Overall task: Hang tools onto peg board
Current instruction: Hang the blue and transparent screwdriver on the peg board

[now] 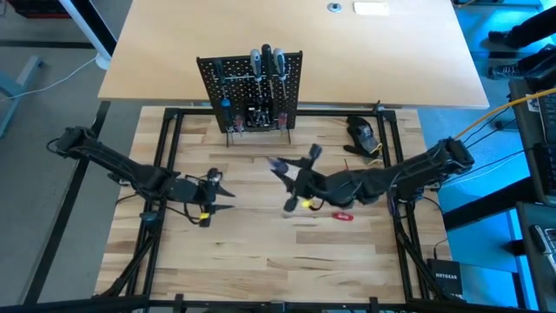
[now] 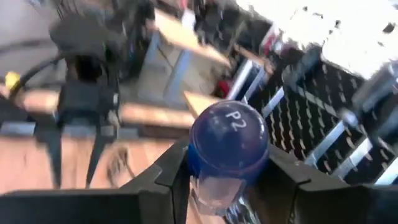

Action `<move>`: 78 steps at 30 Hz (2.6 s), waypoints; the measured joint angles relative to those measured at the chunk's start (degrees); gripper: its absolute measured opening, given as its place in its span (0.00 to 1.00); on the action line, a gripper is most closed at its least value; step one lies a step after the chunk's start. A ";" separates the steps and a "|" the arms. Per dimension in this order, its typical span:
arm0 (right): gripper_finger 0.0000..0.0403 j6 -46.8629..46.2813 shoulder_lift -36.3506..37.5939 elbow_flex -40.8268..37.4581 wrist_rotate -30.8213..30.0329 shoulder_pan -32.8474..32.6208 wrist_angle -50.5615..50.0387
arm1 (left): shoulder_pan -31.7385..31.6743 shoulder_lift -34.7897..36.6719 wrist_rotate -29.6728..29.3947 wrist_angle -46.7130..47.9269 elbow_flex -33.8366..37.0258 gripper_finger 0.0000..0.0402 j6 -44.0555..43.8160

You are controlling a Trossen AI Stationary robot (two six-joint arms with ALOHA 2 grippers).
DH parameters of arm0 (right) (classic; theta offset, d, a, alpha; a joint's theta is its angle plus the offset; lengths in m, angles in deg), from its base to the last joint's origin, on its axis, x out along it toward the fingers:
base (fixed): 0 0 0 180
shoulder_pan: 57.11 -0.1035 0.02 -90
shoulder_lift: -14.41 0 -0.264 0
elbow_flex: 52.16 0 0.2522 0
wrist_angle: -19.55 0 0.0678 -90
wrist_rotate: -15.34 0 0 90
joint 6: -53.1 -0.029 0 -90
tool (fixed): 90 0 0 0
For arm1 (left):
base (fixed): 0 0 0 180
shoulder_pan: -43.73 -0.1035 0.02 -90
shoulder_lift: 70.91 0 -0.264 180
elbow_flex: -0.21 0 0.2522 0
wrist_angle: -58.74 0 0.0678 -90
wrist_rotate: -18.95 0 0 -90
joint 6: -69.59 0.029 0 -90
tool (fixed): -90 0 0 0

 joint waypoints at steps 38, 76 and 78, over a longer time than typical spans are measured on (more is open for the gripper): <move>0.34 -13.99 -2.79 -11.95 18.81 26.93 0.79 | -3.65 -4.36 -4.57 6.42 0.87 0.34 -5.78; 0.34 -14.07 -6.24 -7.40 23.57 33.94 3.89 | -3.65 -4.29 -4.60 4.51 0.90 0.34 -5.68; 0.34 -14.14 -6.48 -7.40 23.92 33.99 3.98 | -3.65 -4.30 -4.60 4.54 0.90 0.34 -5.68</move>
